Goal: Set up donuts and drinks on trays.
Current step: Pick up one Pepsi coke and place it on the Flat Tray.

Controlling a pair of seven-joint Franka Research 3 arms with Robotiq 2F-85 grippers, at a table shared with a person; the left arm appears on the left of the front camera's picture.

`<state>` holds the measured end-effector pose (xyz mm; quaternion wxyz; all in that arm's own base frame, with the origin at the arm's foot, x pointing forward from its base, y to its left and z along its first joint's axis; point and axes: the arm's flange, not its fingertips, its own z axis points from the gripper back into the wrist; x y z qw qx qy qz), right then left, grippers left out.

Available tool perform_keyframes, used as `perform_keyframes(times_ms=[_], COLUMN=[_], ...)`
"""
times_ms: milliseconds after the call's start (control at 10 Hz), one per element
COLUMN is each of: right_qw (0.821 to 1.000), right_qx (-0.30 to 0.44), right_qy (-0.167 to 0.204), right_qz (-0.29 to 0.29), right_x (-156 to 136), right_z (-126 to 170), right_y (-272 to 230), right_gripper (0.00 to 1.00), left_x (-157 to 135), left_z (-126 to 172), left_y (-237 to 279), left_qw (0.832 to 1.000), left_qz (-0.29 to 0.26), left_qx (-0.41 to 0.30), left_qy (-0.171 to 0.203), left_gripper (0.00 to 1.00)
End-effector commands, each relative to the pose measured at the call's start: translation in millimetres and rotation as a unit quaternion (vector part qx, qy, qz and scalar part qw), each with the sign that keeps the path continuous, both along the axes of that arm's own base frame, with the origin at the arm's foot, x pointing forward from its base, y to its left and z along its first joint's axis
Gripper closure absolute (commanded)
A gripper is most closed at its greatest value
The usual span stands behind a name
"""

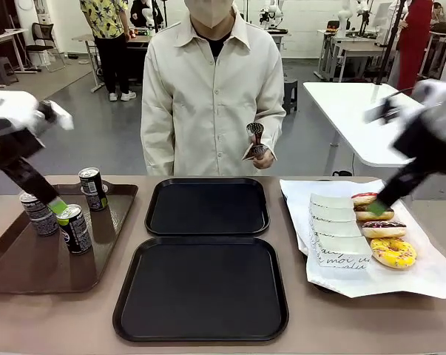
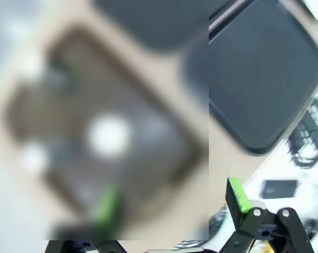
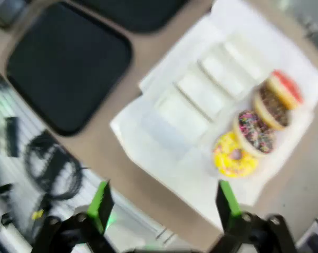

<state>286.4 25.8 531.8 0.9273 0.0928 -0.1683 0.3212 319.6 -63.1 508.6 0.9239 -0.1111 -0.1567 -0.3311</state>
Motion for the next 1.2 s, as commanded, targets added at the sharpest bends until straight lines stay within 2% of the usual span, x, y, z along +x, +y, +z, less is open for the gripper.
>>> perform_keyframes(times_ms=[0, 100, 200, 400, 600, 900, 1000, 1100], right_qw=[0.946, 0.910, 0.871, 0.820, 0.790, 0.745, 0.737, 0.737], right_qx=[0.286, 0.364, 0.431, 0.498, 0.508, 0.550, 0.553, 0.549], right_qy=[0.093, 0.110, 0.143, 0.177, 0.216, 0.225, 0.232, 0.237], right_qz=[-0.119, -0.166, -0.190, -0.221, -0.265, -0.305, -0.311, -0.314], right_x=[2, 5, 11, 21, 37, 42, 39, 34], right_z=[32, 33, 31, 16, -5, -42, -49, -51], right_y=[-89, -126, -160, -211, -240, -290, -301, -310], right_gripper=[0.00, 0.00, 0.00, 0.00, 0.00, 0.00, 0.00, 0.00], left_x=[-2, -17, -18, -19, -13, -9, -7, -12], left_z=[23, 24, 26, 18, 10, -11, -15, -22], left_y=[53, 79, 103, 141, 159, 181, 195, 208], left_qw=[0.974, 0.959, 0.944, 0.910, 0.893, 0.869, 0.862, 0.855], left_qz=[0.047, 0.081, 0.104, 0.140, 0.150, 0.168, 0.169, 0.171], left_qx=[-0.211, -0.261, -0.297, -0.373, -0.408, -0.447, -0.459, -0.472], left_qy=[0.067, 0.079, 0.096, 0.113, 0.119, 0.127, 0.131, 0.131], left_gripper=[0.00, 0.00, 0.00, 0.00, 0.00, 0.00, 0.00, 0.00])
